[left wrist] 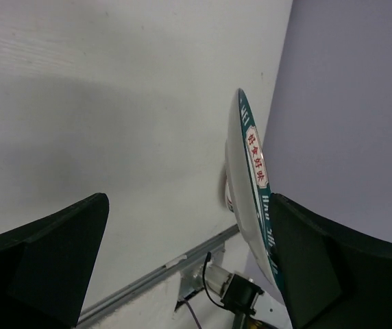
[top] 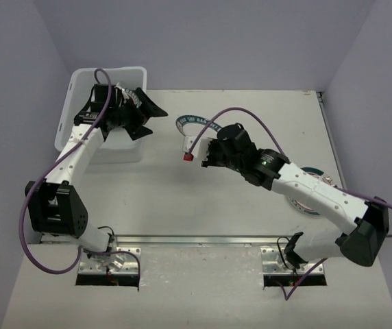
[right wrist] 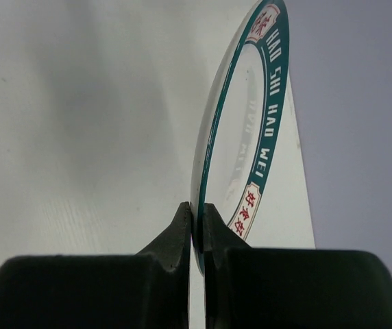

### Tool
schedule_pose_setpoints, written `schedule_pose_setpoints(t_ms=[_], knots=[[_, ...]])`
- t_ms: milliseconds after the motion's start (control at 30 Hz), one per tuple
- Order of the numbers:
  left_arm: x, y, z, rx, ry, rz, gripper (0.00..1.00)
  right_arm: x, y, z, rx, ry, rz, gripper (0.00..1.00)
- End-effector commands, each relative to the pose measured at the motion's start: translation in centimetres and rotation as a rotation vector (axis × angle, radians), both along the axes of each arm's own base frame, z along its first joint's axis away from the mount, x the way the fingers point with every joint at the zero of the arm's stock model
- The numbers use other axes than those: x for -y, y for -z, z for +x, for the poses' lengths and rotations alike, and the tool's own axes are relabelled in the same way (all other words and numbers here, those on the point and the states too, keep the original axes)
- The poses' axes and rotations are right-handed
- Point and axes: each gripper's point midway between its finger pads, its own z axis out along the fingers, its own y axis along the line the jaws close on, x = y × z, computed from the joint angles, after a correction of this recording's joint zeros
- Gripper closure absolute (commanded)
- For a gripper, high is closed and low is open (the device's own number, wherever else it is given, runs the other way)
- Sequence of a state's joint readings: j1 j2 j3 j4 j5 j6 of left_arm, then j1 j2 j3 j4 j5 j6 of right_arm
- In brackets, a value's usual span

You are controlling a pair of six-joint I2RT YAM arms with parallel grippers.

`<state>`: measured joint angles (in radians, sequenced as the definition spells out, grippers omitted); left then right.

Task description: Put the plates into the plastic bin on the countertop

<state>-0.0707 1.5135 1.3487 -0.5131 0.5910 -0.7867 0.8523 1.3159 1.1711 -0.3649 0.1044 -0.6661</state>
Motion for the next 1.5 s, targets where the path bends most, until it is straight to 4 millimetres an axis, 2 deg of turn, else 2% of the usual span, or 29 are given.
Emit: schedule_pose_setpoints(t_ms=[0, 100, 133, 167, 267, 300, 433, 467, 500, 567, 633, 700, 767, 833, 867, 933, 967, 1033, 1067, 1167, 1200, 1233, 1333, 1367, 1400, 1467], knots=[[2.8, -3.9, -0.9, 0.079, 0.105, -0.116, 0.00, -2.9, -2.7, -0.6, 0.075, -0.177, 0.000, 1.00], [3.0, -3.5, -1.6, 0.065, 0.113, -0.114, 0.03, -4.0, -3.8, -0.7, 0.131, -0.207, 0.016, 1.00], [3.0, -3.2, -1.8, 0.055, 0.117, -0.115, 0.08, -4.4, -4.2, -0.8, 0.147, -0.216, 0.028, 1.00], [3.1, -2.9, -2.0, 0.047, 0.121, -0.117, 0.19, -4.7, -4.5, -0.8, 0.158, -0.225, 0.038, 1.00], [3.2, -2.5, -2.4, 0.041, 0.129, -0.124, 0.86, -5.3, -5.2, -0.6, 0.184, -0.233, 0.060, 1.00], [3.2, -2.8, -2.4, 0.049, 0.131, -0.126, 1.00, -5.6, -5.3, -0.5, 0.191, -0.234, 0.058, 1.00], [3.0, -4.3, -2.2, 0.094, 0.127, -0.111, 1.00, -5.9, -4.5, 0.2, 0.198, -0.218, 0.041, 1.00], [2.9, -4.7, -1.9, 0.108, 0.122, -0.101, 1.00, -6.0, -4.5, 0.4, 0.204, -0.209, 0.050, 0.92], [2.7, -4.9, -1.7, 0.120, 0.117, -0.091, 1.00, -6.1, -4.6, 0.5, 0.213, -0.202, 0.067, 0.79], [2.0, -5.8, -0.8, 0.158, 0.087, -0.067, 1.00, -5.7, -4.7, 1.1, 0.238, -0.146, 0.117, 0.20], [-0.4, -6.6, 0.7, 0.190, -0.013, -0.003, 1.00, -4.8, -3.8, 1.6, 0.221, -0.060, 0.153, 0.02], [-5.8, -6.6, 3.1, 0.193, -0.221, 0.104, 1.00, -3.9, -2.4, 2.8, 0.127, 0.094, 0.237, 0.01], [-10.7, -6.8, 4.4, 0.192, -0.410, 0.188, 1.00, -2.9, -1.0, 4.0, 0.020, 0.240, 0.296, 0.01], [-15.1, -7.4, 5.4, 0.211, -0.586, 0.248, 1.00, -0.3, 1.7, 4.9, -0.144, 0.462, 0.310, 0.01], [-17.1, -7.5, 5.7, 0.215, -0.671, 0.273, 1.00, 0.1, 2.3, 5.0, -0.213, 0.550, 0.361, 0.01], [-19.7, -7.8, 6.3, 0.251, -0.780, 0.304, 1.00, 0.6, 2.4, 4.7, -0.311, 0.660, 0.474, 0.01], [-20.6, -8.2, 6.5, 0.269, -0.825, 0.317, 1.00, 0.8, 2.5, 4.7, -0.335, 0.702, 0.512, 0.01], [-22.8, -7.2, 7.2, 0.284, -0.912, 0.309, 1.00, 1.1, 1.4, 4.4, -0.395, 0.769, 0.611, 0.01], [-23.2, -7.3, 7.7, 0.313, -0.926, 0.292, 1.00, 1.4, 1.2, 4.3, -0.417, 0.799, 0.636, 0.01], [-25.3, -6.3, 9.9, 0.351, -0.975, 0.261, 1.00, 1.8, -1.8, 4.4, -0.503, 0.874, 0.809, 0.01], [-25.7, -5.4, 10.3, 0.335, -0.982, 0.267, 1.00, 2.3, -2.1, 4.4, -0.524, 0.877, 0.822, 0.01], [-26.1, -5.1, 10.9, 0.340, -0.991, 0.266, 1.00, 2.4, -2.7, 4.3, -0.602, 0.904, 0.914, 0.01], [-27.2, -4.3, 13.7, 0.381, -0.982, 0.259, 1.00, 1.8, -6.0, 3.8, -0.983, 0.793, 1.205, 0.01], [-27.2, -3.6, 14.4, 0.381, -0.968, 0.256, 1.00, 1.9, -5.7, 3.5, -1.006, 0.811, 1.219, 0.01], [-27.3, -3.6, 15.5, 0.387, -0.945, 0.251, 1.00, 1.7, -7.3, 3.4, -1.014, 0.744, 1.267, 0.01], [-27.8, -1.1, 17.4, 0.342, -0.910, 0.264, 1.00, 1.9, -8.7, 3.2, -0.996, 0.689, 1.293, 0.01]])
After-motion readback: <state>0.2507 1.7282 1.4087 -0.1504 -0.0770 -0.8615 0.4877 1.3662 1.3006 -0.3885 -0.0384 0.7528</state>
